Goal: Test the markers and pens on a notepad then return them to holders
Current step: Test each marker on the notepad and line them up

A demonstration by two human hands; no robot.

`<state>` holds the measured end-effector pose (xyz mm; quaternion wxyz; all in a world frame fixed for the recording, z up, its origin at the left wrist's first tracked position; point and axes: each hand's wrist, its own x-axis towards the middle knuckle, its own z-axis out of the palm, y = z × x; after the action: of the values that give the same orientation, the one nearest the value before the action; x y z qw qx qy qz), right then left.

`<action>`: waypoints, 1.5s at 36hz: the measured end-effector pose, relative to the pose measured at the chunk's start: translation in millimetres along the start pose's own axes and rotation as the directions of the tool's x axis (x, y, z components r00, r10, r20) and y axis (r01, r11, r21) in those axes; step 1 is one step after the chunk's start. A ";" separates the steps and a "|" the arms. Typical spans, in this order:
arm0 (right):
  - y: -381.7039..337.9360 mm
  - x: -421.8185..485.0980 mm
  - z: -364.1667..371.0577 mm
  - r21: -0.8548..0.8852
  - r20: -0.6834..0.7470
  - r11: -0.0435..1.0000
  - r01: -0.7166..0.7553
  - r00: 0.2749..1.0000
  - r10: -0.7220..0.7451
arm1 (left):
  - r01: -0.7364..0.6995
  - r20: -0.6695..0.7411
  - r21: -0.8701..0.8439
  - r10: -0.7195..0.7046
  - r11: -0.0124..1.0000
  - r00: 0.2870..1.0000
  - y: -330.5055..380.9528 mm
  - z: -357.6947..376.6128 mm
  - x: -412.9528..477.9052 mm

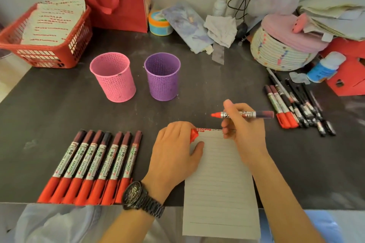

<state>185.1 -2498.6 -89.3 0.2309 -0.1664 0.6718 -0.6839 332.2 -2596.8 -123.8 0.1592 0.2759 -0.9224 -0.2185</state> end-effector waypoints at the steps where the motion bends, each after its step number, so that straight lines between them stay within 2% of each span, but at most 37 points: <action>1: 2.1 0.7 1.5 -0.053 -0.020 0.998 0.029 0.999 -0.030 | 0.009 0.002 -0.006 -0.009 1.000 1.000 0.1 -0.1 0.4; 7: 21.9 0.1 4.8 -0.276 -0.080 0.951 0.139 0.983 -0.167 | 0.050 0.001 -0.018 -0.050 0.999 0.999 -0.2 1.3 3.7; 10: 27.5 0.8 4.9 -0.336 -0.085 0.932 0.140 0.980 -0.178 | 0.055 0.004 -0.024 -0.055 0.998 0.998 0.3 2.8 5.8; 34: 25.2 1.6 9.7 -0.468 -0.078 0.876 0.120 0.981 -0.176 | 0.077 0.013 -0.073 -0.076 0.994 0.997 1.1 -0.4 6.8; 54: 21.8 0.8 10.1 -0.461 -0.078 0.882 0.100 0.985 -0.152 | 0.072 0.014 -0.082 -0.071 0.994 0.997 3.2 -1.2 7.4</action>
<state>191.9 -2507.3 -110.6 0.1025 -0.2207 0.8127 -0.5294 325.4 -2599.1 -119.9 0.1576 0.3007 -0.9030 -0.2634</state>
